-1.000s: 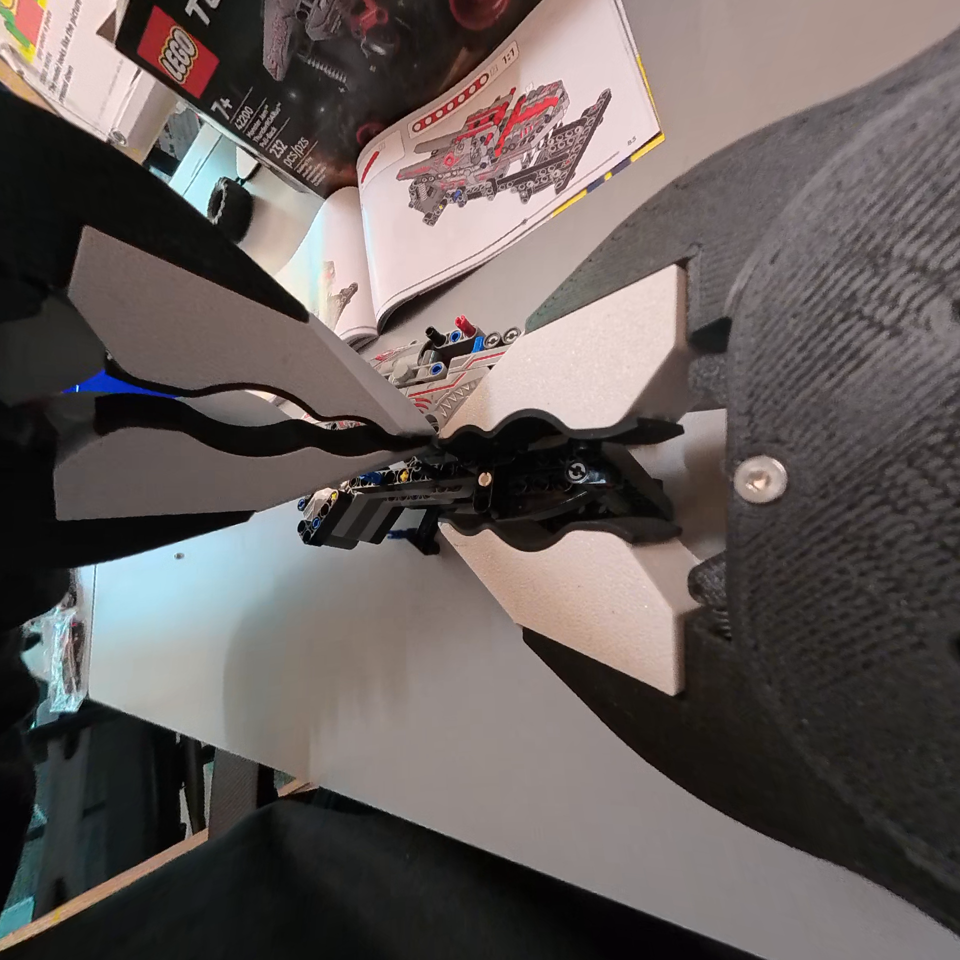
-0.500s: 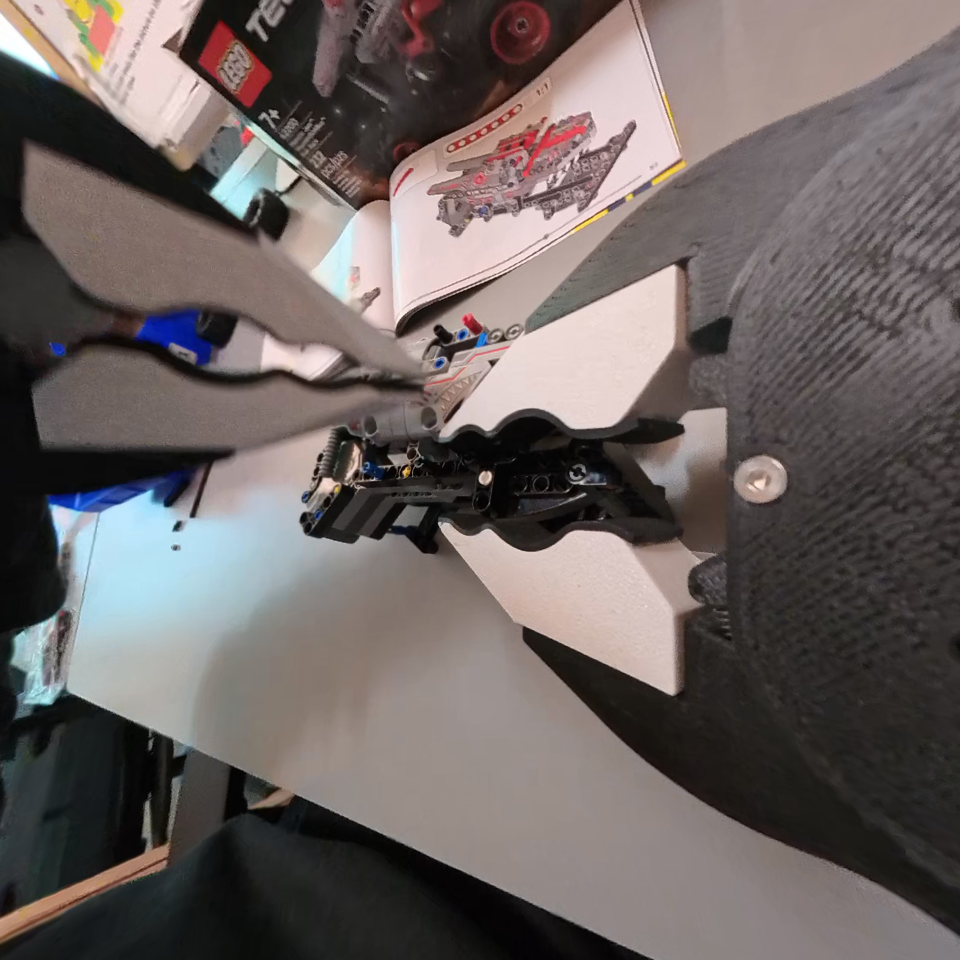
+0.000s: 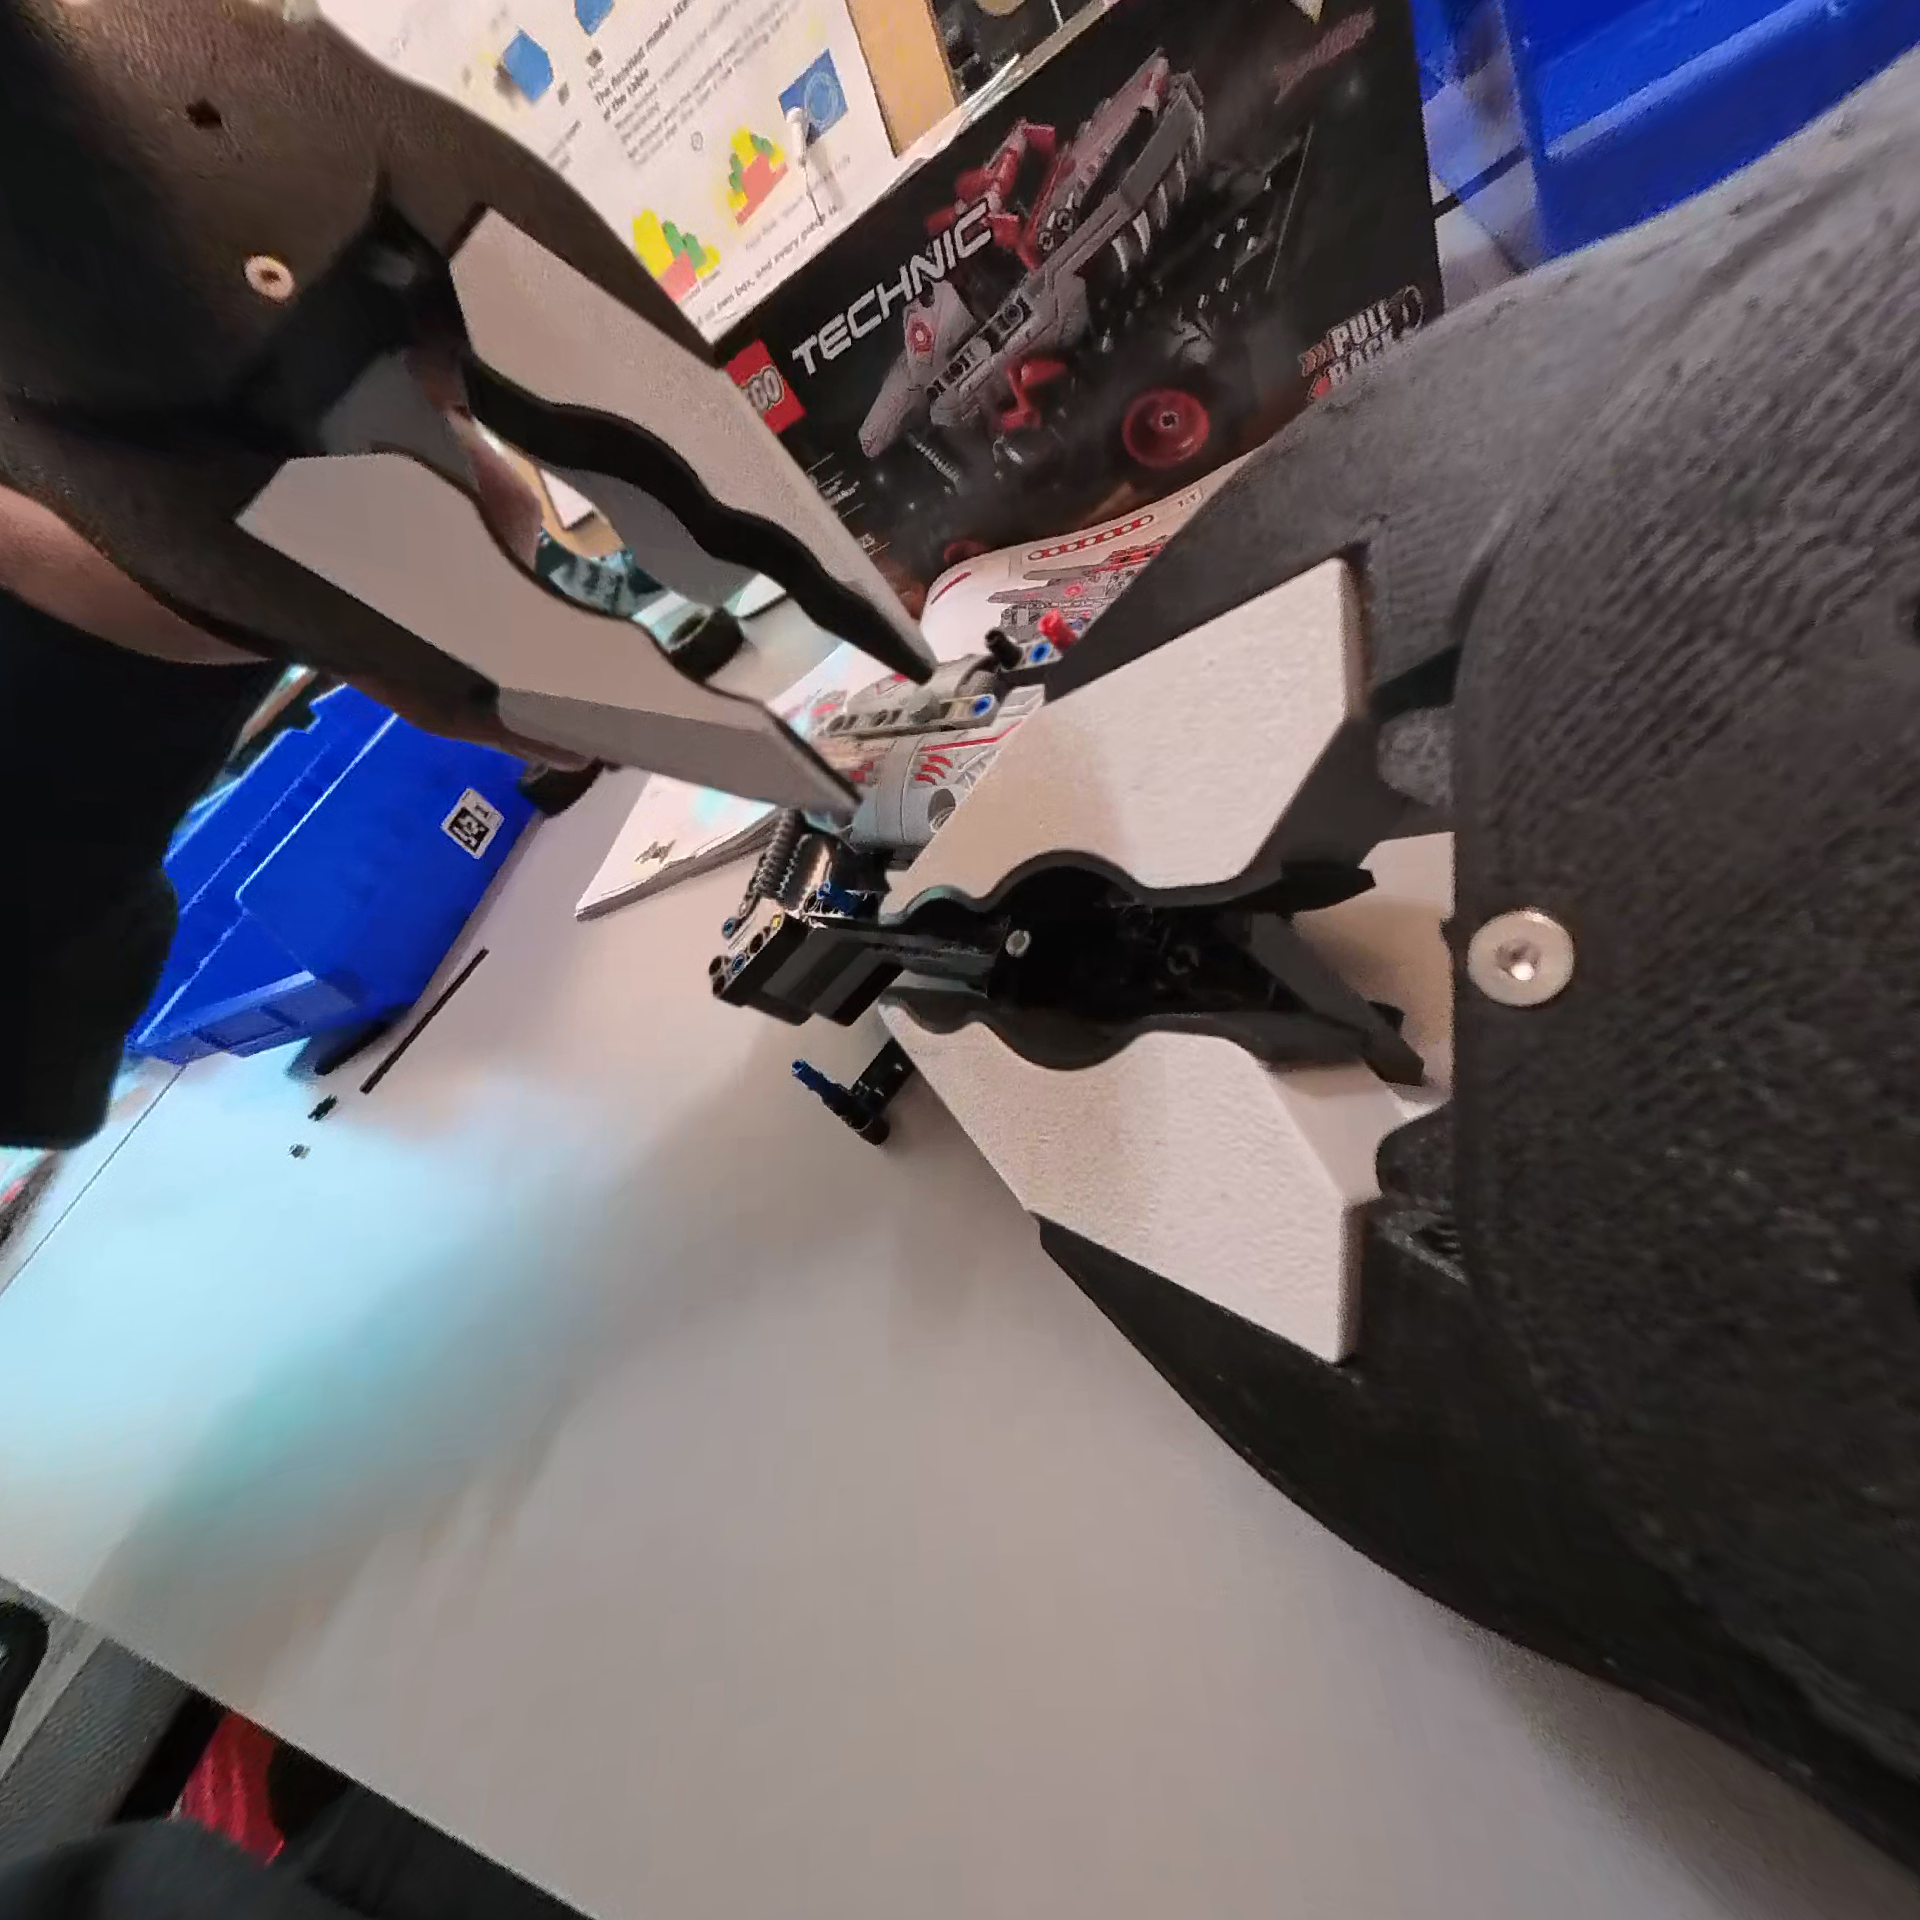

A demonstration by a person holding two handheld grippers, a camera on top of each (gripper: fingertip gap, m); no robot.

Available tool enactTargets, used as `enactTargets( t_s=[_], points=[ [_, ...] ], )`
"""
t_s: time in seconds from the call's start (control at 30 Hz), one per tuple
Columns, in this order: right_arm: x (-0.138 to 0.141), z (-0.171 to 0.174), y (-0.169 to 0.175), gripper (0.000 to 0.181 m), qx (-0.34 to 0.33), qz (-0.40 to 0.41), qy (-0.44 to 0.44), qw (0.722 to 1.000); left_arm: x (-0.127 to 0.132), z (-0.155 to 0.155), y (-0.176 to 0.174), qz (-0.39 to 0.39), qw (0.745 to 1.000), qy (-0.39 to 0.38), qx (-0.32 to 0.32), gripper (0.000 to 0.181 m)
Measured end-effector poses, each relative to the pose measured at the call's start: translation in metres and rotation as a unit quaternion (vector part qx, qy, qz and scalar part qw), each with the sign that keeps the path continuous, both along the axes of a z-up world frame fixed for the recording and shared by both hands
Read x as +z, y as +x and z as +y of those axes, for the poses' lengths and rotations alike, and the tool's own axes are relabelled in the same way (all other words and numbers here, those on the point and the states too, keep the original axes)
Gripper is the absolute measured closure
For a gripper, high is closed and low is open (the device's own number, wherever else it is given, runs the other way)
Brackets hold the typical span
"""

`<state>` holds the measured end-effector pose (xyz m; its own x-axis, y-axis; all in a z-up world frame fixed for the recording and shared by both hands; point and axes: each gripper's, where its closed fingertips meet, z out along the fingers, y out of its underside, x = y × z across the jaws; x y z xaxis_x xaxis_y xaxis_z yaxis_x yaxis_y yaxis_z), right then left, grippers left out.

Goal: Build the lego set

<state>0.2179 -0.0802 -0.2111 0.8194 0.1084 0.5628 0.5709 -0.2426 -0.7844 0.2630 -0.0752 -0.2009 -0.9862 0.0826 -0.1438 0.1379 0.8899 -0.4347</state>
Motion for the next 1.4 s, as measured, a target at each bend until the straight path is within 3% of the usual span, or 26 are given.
enactTargets(
  t_s=[0.1, 0.3, 0.43, 0.57, 0.67, 0.73, 0.8, 0.83, 0.87, 0.97, 1.03, 1.1, 1.23, 1.27, 1.4],
  points=[
    [-0.001, 0.0, 0.007, 0.17, -0.011, 0.009, 0.0, 1.0, -0.005, -0.005, 0.001, 0.003, 0.999, 0.016, -0.031, 0.164],
    [0.005, -0.003, 0.008, 0.169, -0.001, 0.046, 0.015, 0.999, -0.011, -0.011, 0.016, -0.024, 0.999, 0.041, -0.025, 0.142],
    [0.006, -0.003, 0.008, 0.168, -0.001, 0.045, 0.024, 0.999, -0.019, -0.011, 0.016, 0.015, 0.999, 0.042, -0.018, 0.139],
    [0.008, -0.004, 0.006, 0.161, -0.002, 0.046, 0.017, 0.999, -0.018, -0.01, 0.015, -0.004, 0.999, 0.037, -0.03, 0.14],
    [0.051, -0.022, 0.016, 0.143, -0.041, 0.098, 0.087, 0.991, -0.017, -0.008, 0.01, -0.05, 0.998, 0.026, -0.029, 0.14],
    [0.067, -0.041, 0.048, 0.122, -0.131, 0.214, 0.108, 0.962, -0.016, -0.007, 0.006, -0.09, 0.995, 0.018, -0.028, 0.14],
    [0.036, -0.051, 0.073, 0.081, -0.202, 0.335, 0.034, 0.92, -0.015, -0.006, 0.002, -0.137, 0.99, 0.012, -0.025, 0.14],
    [0.016, -0.05, 0.072, 0.077, -0.201, 0.39, -0.014, 0.898, -0.015, -0.006, 0.0, -0.163, 0.986, 0.011, -0.024, 0.14],
    [0.004, -0.045, 0.066, 0.084, -0.181, 0.438, -0.044, 0.879, -0.014, -0.006, -0.002, -0.186, 0.982, 0.01, -0.023, 0.139],
    [0.007, -0.023, 0.054, 0.098, -0.11, 0.546, -0.039, 0.83, -0.013, -0.006, -0.006, -0.246, 0.969, 0.007, -0.019, 0.14],
    [-0.006, -0.016, 0.049, 0.094, -0.11, 0.564, -0.085, 0.814, -0.012, -0.006, -0.008, -0.281, 0.96, 0.002, -0.013, 0.14],
    [-0.018, -0.01, 0.044, 0.084, -0.12, 0.556, -0.119, 0.814, -0.012, -0.005, -0.009, -0.31, 0.951, -0.006, 0.0, 0.14],
    [-0.027, -0.005, 0.031, 0.096, -0.118, 0.529, -0.152, 0.827, -0.01, -0.005, -0.016, -0.351, 0.936, -0.029, 0.012, 0.141],
    [-0.025, -0.004, 0.026, 0.105, -0.107, 0.53, -0.149, 0.828, -0.009, -0.005, -0.018, -0.352, 0.935, -0.035, 0.017, 0.14],
    [-0.024, -0.003, 0.02, 0.105, -0.122, 0.481, -0.138, 0.857, -0.002, -0.003, -0.033, -0.31, 0.946, -0.091, 0.039, 0.138]
  ],
)
